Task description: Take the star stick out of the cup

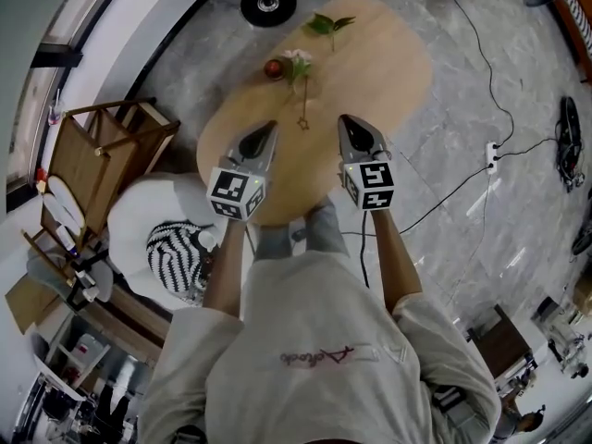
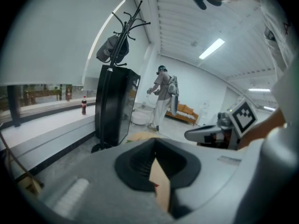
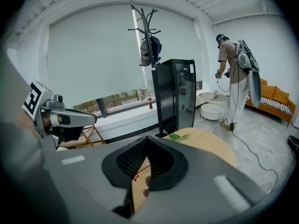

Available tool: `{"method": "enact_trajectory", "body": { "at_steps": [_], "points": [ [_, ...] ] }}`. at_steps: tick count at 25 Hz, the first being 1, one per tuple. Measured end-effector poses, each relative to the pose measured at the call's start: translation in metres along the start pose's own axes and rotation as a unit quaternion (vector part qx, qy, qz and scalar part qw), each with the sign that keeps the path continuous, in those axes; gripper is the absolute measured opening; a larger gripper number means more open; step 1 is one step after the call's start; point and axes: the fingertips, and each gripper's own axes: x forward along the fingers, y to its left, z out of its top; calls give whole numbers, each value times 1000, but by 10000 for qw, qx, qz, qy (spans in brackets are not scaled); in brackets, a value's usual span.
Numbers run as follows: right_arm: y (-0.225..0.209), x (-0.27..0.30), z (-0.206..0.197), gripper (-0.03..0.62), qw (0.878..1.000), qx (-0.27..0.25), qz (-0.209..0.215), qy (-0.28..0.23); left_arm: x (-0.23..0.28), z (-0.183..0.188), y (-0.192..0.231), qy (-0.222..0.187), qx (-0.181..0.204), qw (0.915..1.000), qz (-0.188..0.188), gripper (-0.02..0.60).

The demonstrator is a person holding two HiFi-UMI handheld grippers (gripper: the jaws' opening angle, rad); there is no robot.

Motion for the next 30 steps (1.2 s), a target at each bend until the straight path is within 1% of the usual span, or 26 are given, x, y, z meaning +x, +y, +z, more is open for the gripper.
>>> {"method": "enact_trajectory", "body": {
  "at_steps": [12, 18, 23, 30],
  "points": [
    [13, 29, -80, 5, 9992, 154, 132, 343, 13, -77, 7, 236, -278, 9993, -30, 0],
    [25, 45, -131, 5, 9975, 179, 295, 610, 27, -125, 18, 354, -435, 9984, -20, 0],
    [35, 59, -167, 5, 9960, 193, 420, 760, 37, -157, 27, 404, -495, 9980, 9, 0],
    [41, 74, -191, 5, 9963, 232, 474, 682, 46, -190, 37, 462, -574, 9973, 50, 0]
  ]
}}
